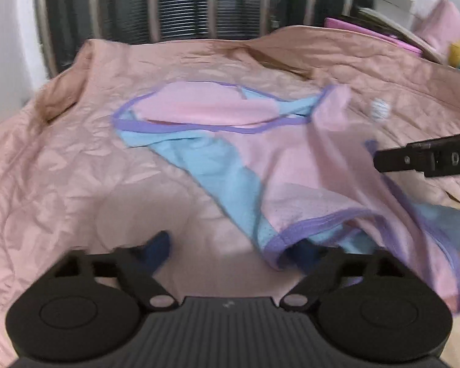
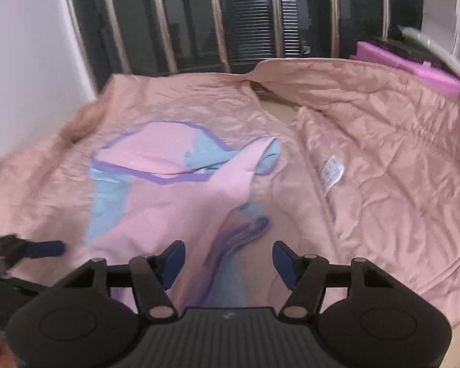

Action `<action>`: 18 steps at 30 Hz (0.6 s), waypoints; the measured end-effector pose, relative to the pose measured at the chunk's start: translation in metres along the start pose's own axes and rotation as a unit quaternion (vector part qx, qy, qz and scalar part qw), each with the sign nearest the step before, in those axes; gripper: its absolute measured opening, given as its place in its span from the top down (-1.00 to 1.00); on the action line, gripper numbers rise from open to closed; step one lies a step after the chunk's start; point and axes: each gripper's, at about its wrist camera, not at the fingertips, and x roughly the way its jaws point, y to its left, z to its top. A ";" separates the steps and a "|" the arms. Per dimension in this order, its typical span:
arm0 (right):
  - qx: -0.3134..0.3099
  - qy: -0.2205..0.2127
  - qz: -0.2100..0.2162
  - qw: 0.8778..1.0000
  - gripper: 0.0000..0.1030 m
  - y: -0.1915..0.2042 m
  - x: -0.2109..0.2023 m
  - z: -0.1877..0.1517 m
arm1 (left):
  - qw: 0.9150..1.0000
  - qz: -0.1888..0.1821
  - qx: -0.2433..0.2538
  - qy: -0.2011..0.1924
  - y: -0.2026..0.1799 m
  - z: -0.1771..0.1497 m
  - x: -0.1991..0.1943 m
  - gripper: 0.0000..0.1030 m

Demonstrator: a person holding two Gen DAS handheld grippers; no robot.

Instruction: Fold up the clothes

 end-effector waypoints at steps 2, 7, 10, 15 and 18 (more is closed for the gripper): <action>0.004 0.001 0.023 1.000 -0.21 -0.003 0.007 -0.002 | 1.000 0.001 -0.017 -0.010 0.006 0.001 -0.003 0.20; 0.026 0.004 0.051 0.998 -0.21 -0.012 0.014 -0.003 | 0.996 0.034 -0.072 -0.040 0.025 0.006 -0.007 0.74; 0.047 0.006 0.074 0.996 -0.21 -0.017 0.012 -0.004 | 0.987 0.048 -0.137 -0.064 0.051 0.007 -0.016 0.74; 0.042 -0.003 0.107 0.993 -0.10 -0.006 0.008 -0.008 | 0.977 0.038 -0.183 -0.103 0.069 0.006 -0.028 0.73; 0.014 -0.028 0.092 0.995 -0.09 0.003 -0.005 -0.008 | 0.973 0.042 -0.186 -0.129 0.068 0.007 -0.036 0.73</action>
